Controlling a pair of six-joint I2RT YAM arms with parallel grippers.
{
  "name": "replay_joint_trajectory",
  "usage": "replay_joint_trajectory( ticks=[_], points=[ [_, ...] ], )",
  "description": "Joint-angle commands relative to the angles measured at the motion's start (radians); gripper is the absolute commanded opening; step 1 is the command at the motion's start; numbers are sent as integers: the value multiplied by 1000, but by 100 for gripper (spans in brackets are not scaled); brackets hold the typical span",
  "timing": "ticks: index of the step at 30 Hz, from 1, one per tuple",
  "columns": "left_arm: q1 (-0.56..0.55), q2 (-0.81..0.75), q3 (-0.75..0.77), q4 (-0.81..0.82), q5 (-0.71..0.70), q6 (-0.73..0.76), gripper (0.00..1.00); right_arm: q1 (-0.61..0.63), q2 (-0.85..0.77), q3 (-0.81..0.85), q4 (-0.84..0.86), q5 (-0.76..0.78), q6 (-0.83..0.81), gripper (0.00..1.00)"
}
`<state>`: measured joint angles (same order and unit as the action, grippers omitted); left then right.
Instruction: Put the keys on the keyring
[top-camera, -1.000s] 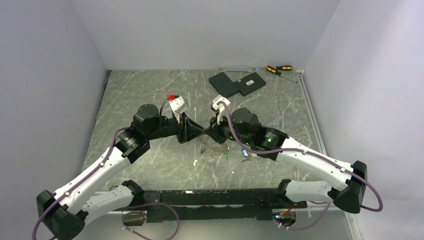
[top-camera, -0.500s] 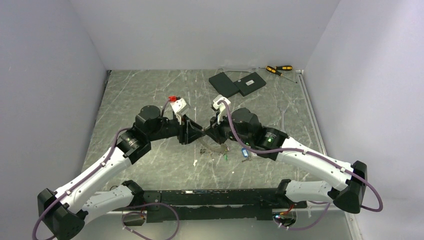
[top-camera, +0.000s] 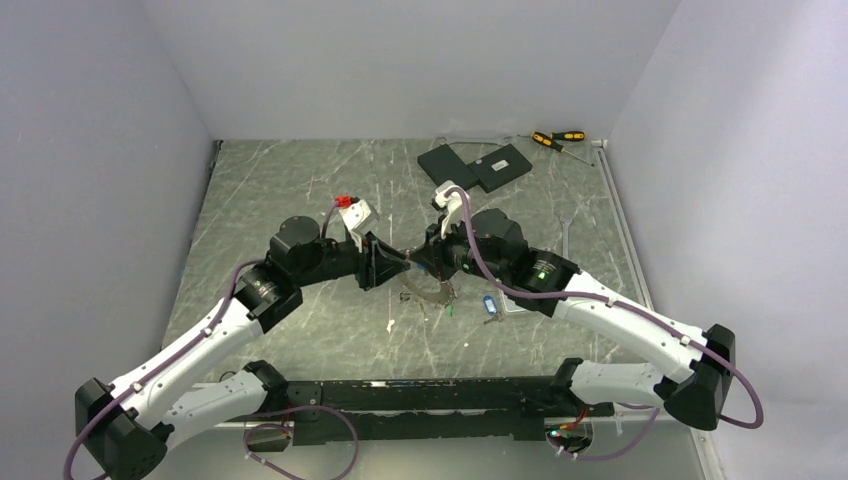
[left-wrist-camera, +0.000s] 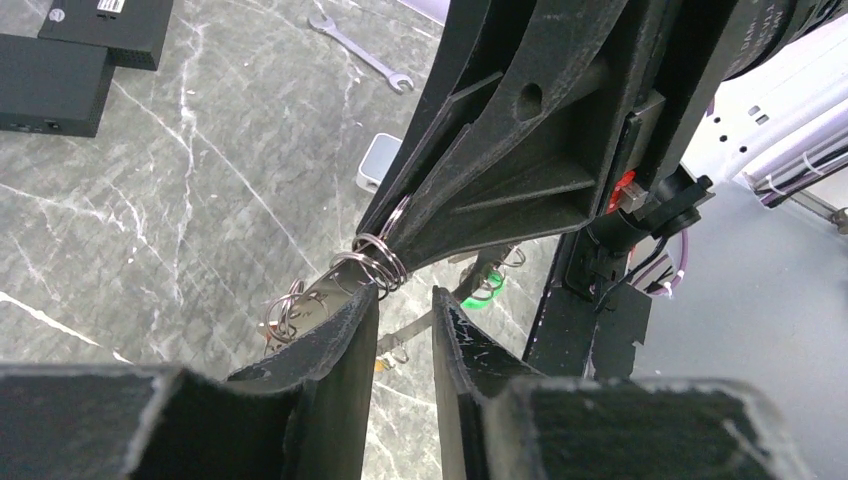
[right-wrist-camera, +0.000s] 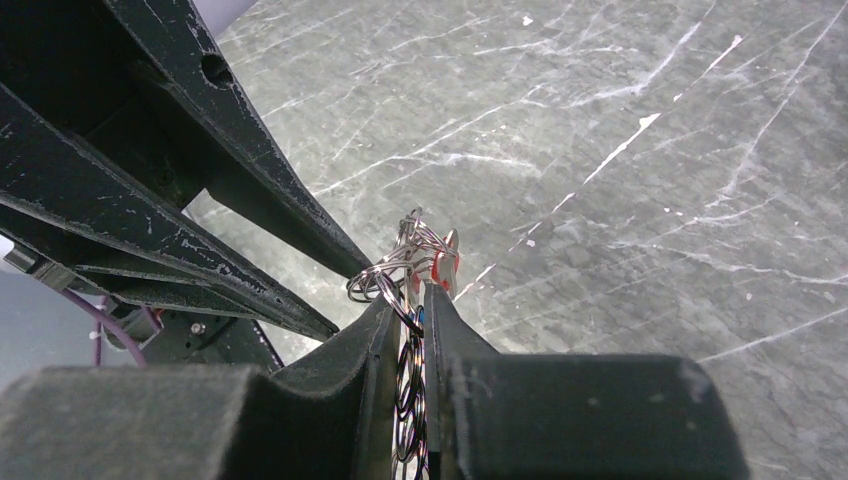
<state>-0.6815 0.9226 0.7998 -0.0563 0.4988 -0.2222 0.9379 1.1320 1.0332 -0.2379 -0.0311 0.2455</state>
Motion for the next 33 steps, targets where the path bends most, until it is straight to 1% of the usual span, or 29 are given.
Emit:
replay_joint_trajectory(
  ticks=[1, 7, 12, 17, 20, 27, 33],
  points=[
    [-10, -14, -5, 81, -11, 13, 31, -5, -25, 46, 102, -28, 30, 0],
    [-15, -5, 4, 64, -36, 32, 31, -6, -21, 46, 102, -38, 32, 0],
    [-15, -22, 12, 25, -77, 65, 35, -7, -20, 43, 101, -44, 34, 0],
    [-17, -16, 10, 40, -89, 61, 35, -9, -17, 43, 104, -53, 38, 0],
    [-18, 1, 17, 49, -89, 57, 29, -8, -15, 41, 106, -53, 40, 0],
    [-18, 9, 29, 46, -114, 73, 0, -10, -18, 40, 103, -58, 41, 0],
    [-18, 4, 37, 36, -97, 75, 0, -10, -22, 35, 101, -62, 36, 0]
  ],
)
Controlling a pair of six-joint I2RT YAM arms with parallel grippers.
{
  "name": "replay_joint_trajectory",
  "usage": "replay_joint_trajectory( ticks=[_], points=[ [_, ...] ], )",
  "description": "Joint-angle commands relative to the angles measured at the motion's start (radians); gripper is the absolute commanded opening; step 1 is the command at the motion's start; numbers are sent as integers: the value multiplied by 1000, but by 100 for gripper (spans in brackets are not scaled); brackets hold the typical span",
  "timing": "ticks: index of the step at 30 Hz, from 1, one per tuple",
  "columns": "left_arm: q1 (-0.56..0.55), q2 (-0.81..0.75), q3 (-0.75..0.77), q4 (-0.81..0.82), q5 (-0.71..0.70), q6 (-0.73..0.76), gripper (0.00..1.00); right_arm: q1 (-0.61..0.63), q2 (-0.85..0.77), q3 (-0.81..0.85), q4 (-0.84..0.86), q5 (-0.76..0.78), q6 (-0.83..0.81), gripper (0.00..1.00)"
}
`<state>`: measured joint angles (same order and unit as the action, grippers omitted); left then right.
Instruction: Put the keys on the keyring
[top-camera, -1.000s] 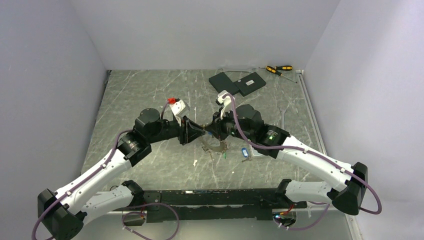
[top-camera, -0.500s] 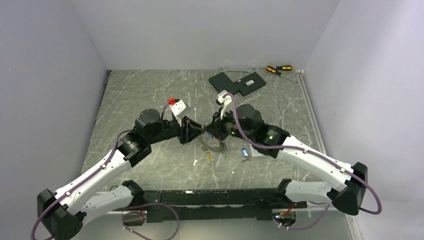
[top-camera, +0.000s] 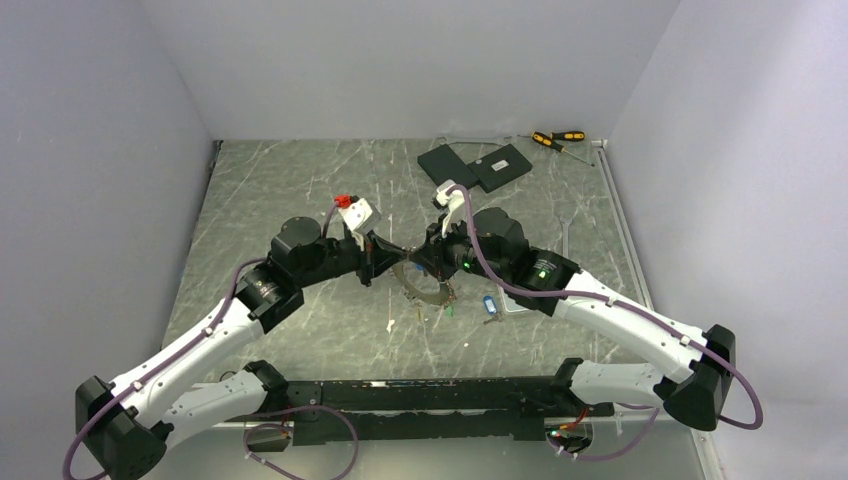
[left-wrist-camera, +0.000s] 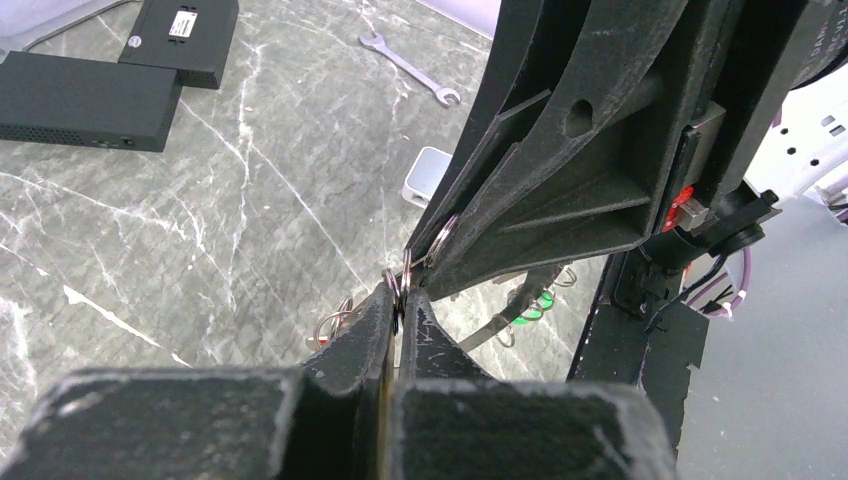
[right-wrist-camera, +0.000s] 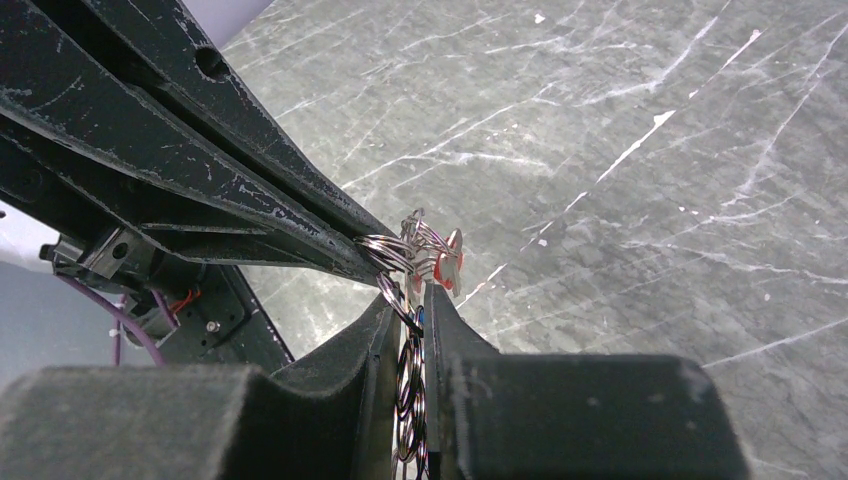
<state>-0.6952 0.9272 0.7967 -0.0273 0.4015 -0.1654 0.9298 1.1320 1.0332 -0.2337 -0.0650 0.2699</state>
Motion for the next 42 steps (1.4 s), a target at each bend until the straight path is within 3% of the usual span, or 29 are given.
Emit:
replay_joint_trajectory(
  ticks=[1, 7, 13, 17, 20, 25, 33, 42],
  points=[
    [-4, -1, 46, -1, 11, 20, 0, -2, -25, 31, 97, -29, 8, 0],
    [-4, 27, 163, -188, 67, 70, 0, -6, -60, 12, 86, -57, -53, 3],
    [-4, 34, 222, -303, 113, 121, 0, -11, -113, 8, 33, -153, -182, 47],
    [-4, 48, 262, -379, 152, 153, 0, -12, -163, 6, 5, -268, -259, 59],
    [-4, 62, 278, -413, 191, 194, 0, -11, -200, -16, 22, -302, -325, 59],
    [-3, 74, 290, -447, 247, 227, 0, -11, -209, -52, 49, -356, -408, 49],
    [-4, 60, 253, -411, 296, 233, 0, -14, -184, -125, 106, -489, -558, 42],
    [-4, 50, 201, -362, 313, 243, 0, -50, -129, -134, 153, -562, -570, 35]
  ],
)
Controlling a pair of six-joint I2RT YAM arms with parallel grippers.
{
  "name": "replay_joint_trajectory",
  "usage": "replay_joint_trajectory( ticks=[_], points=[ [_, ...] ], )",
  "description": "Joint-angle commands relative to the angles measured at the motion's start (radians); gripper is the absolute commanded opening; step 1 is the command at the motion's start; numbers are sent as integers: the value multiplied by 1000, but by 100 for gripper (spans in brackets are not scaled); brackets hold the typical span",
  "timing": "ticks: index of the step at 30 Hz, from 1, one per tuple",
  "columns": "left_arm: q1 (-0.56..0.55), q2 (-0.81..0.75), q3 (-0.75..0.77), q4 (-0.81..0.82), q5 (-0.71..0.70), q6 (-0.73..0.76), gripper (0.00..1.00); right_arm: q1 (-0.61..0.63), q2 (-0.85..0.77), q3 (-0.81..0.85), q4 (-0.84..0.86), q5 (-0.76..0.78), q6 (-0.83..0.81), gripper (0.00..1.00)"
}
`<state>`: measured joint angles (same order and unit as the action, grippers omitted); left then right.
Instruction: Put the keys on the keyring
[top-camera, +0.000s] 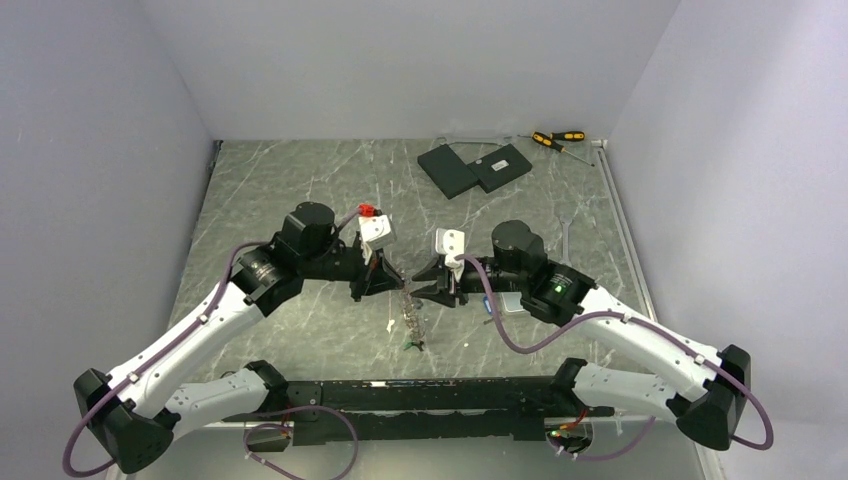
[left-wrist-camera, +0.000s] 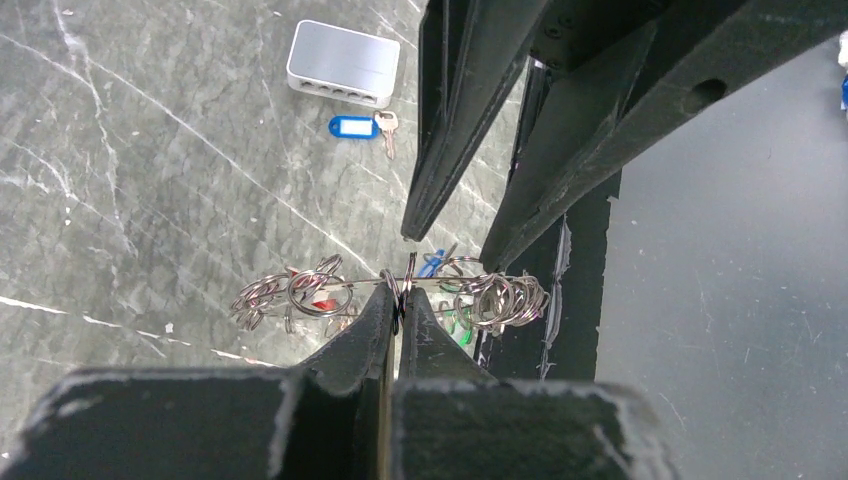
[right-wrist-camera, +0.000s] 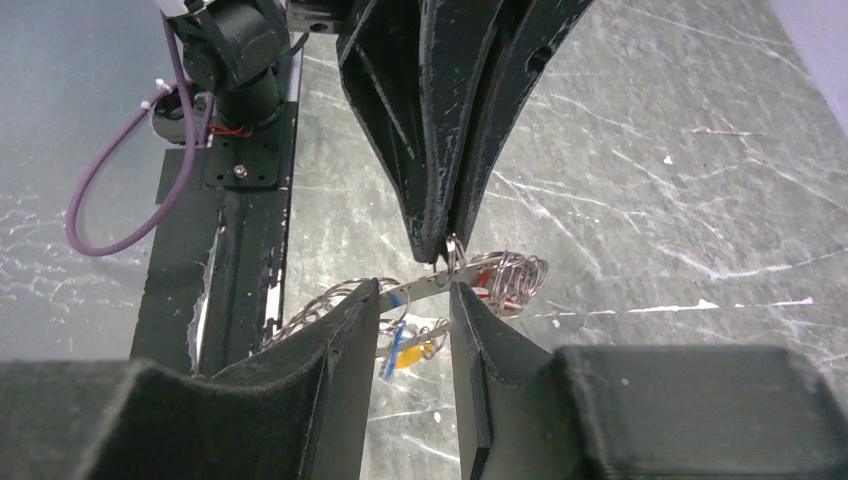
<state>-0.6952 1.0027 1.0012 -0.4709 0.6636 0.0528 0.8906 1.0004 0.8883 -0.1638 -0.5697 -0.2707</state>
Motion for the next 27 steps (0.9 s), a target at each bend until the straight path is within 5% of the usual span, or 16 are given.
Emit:
replay_joint_trajectory(
  ticks=[1, 16, 27],
  points=[
    [-4, -26, -6, 84, 56, 27, 0, -11, 5, 13, 85, -58, -27, 35],
    [-4, -24, -16, 93, 65, 34, 0, -19, 63, 70, 43, -55, -18, 31],
    [-3, -29, -19, 101, 69, 31, 0, -21, 85, 73, 35, -92, -9, 10]
  ],
)
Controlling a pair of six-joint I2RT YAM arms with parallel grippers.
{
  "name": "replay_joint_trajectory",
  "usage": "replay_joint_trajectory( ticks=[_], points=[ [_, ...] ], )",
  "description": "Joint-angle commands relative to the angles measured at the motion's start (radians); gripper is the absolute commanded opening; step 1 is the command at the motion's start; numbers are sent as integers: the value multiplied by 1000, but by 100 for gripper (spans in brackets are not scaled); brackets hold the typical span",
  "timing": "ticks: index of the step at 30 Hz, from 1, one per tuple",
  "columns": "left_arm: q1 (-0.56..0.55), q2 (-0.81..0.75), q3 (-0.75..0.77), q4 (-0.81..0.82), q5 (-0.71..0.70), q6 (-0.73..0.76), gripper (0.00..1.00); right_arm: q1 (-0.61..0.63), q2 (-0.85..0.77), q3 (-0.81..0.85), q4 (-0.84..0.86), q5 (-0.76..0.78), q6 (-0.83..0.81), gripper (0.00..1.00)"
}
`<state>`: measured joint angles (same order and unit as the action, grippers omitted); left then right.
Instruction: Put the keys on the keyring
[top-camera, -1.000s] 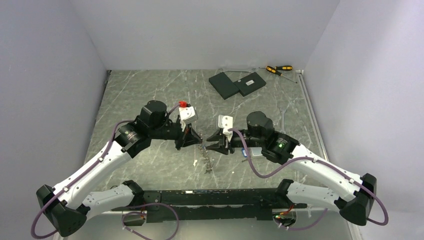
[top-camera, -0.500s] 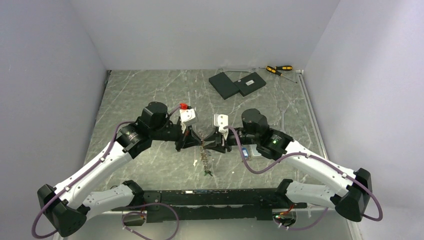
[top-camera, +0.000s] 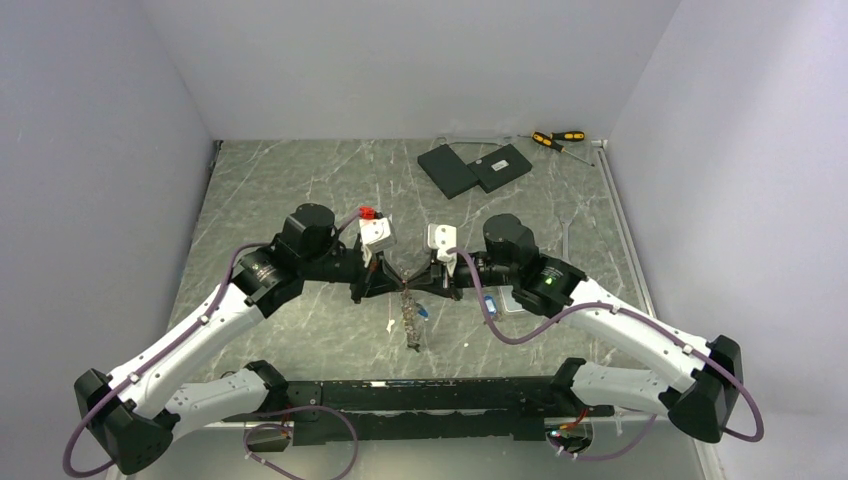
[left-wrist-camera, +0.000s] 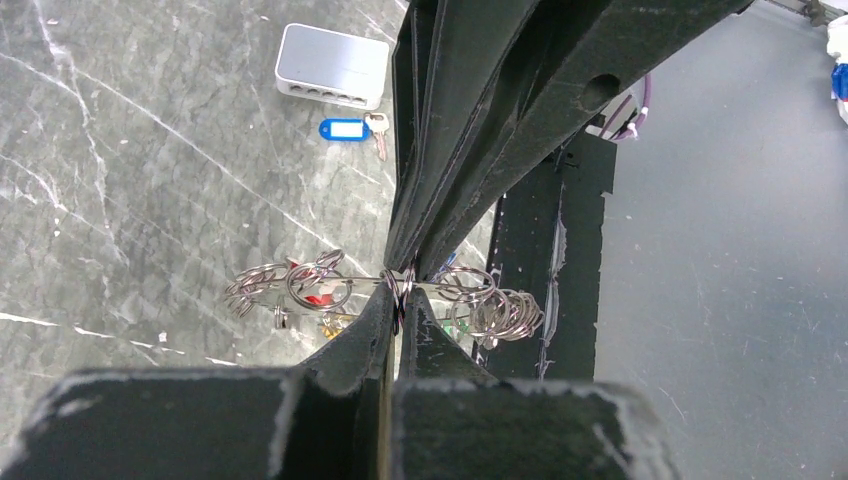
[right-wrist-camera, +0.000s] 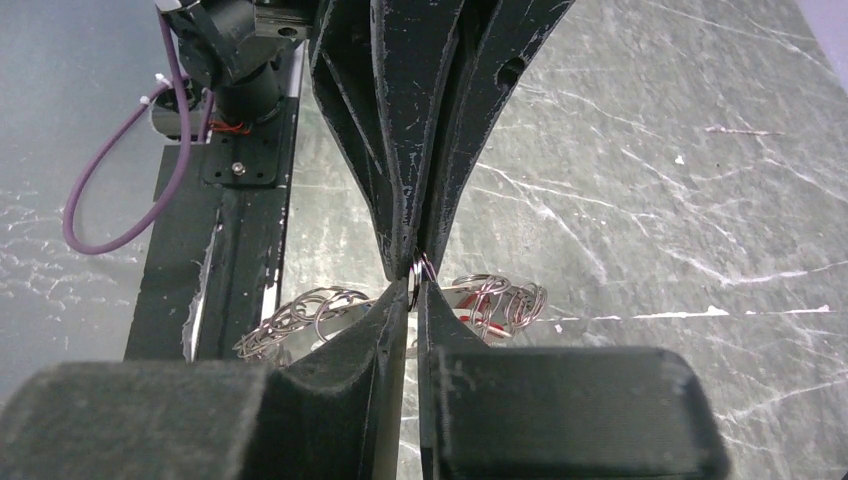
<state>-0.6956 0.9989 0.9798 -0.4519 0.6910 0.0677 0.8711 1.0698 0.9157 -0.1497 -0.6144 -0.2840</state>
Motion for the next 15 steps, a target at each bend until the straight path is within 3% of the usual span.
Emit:
replay_joint_trajectory(
  ticks=[1, 10, 11, 15],
  points=[
    [-4, -26, 2, 83, 41, 15, 0, -1, 18, 46, 23, -51, 7, 9],
    [-4, -35, -2, 85, 30, 20, 0, -5, 16, 36, 66, -113, 41, 0],
    [-4, -39, -1, 82, 19, 20, 5, -8, 10, 34, 73, -108, 54, 0],
    [-4, -77, -9, 76, -53, 6, 59, -29, -31, 7, 126, -129, 82, 0]
  ],
)
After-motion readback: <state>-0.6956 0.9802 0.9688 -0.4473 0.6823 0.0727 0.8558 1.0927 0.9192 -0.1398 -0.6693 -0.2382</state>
